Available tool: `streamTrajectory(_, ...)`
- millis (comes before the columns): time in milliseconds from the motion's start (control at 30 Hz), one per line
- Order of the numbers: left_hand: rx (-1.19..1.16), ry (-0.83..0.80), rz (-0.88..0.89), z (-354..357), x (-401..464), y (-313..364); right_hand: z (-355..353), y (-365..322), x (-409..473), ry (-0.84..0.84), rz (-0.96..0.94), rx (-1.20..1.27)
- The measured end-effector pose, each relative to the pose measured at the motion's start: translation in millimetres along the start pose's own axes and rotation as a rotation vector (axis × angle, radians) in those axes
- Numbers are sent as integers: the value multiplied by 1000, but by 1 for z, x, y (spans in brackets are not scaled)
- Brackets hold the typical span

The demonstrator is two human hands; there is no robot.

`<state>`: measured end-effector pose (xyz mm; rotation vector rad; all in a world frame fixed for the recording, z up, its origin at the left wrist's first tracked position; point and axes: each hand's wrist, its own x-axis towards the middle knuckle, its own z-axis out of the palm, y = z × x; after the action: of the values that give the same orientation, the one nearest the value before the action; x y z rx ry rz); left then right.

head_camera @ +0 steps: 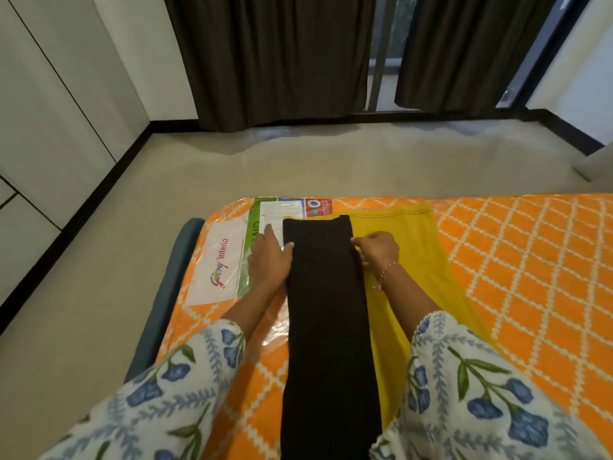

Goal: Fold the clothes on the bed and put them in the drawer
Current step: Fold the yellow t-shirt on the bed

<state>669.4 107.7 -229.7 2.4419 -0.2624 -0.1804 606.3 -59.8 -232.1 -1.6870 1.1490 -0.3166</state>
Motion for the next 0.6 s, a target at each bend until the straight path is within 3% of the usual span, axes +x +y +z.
streamTrajectory(67,-200,-19,-122,-2,26,13,7,-10,12,-42,-54,-94)
streamTrajectory(233,-67,-85,-202,6,67,21,16,-24,33,-81,-78,-274)
streamTrajectory(333,-105,22,-221,5,72,25,17,-25,36,-52,-132,-99)
streamTrajectory(400,42,119,-96,4,57,31,17,-20,31,31,-184,-8)
streamTrajectory(500,352,229,279,13,15,29,15,-4,6,121,-468,-505)
streamTrajectory(600,528,-38,472,33,-22,14,16,22,-31,-138,-602,-863)
